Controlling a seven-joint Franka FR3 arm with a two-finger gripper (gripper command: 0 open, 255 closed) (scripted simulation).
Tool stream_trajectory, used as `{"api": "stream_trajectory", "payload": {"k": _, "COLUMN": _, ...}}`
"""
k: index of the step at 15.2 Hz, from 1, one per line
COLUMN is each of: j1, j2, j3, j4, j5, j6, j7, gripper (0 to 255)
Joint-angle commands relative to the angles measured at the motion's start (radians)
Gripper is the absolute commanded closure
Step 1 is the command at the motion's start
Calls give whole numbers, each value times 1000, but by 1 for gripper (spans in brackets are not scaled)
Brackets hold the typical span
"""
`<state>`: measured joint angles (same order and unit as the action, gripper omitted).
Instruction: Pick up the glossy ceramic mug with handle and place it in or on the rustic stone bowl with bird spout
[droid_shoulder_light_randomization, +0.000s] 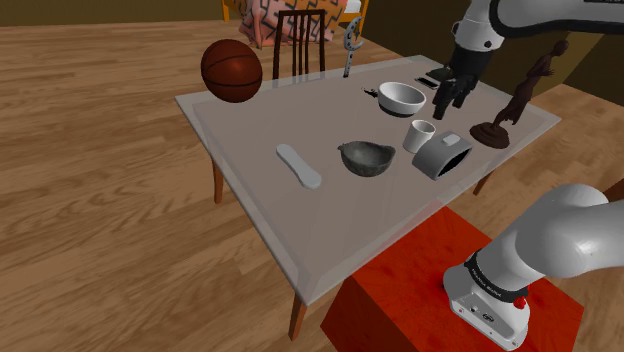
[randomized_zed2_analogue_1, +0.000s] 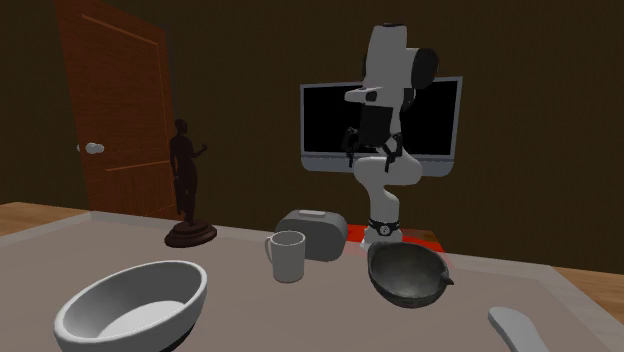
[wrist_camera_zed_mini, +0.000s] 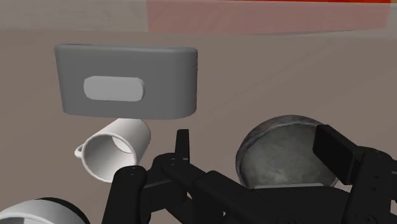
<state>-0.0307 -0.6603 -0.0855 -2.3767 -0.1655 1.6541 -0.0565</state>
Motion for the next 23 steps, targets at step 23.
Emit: {"api": "stream_trajectory", "payload": {"k": 23, "j1": -44, "j2": 591, "j3": -303, "j4": 42, "j5": 50, "j6": 599, "j7": -388, "gripper": 0}}
